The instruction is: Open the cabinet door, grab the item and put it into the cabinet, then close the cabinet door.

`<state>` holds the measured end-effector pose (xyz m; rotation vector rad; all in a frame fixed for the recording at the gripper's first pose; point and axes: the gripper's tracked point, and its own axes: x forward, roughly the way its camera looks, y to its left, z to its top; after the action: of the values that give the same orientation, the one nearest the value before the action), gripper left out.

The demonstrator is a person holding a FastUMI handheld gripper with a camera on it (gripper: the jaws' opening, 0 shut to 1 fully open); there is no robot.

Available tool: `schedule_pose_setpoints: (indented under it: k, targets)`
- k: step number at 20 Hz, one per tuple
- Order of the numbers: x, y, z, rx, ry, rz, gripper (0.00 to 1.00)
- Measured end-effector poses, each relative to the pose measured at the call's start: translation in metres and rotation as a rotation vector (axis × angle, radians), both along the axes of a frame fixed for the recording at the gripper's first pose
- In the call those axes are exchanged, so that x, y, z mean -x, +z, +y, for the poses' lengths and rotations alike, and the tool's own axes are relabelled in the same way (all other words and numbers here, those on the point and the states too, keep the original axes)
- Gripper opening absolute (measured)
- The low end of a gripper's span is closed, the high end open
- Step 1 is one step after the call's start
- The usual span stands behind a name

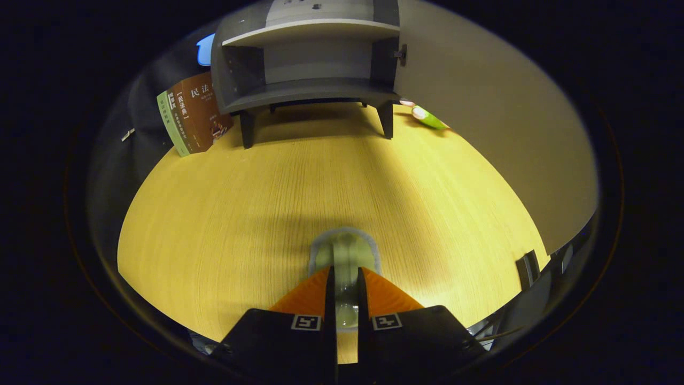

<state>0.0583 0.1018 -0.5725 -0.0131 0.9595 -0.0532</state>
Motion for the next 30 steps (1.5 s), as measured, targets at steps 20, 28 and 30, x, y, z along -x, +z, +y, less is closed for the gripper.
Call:
schedule_pose_setpoints:
  k: [20,28,30]
  targets:
    - [-0.078,0.352,0.033,-0.143,0.028,-0.379,0.13]
    - [-0.186,0.444,0.051,-0.148,0.053,-0.487,0.12]
    - [-0.215,0.445,0.052,-0.132,0.050,-0.480,0.12]
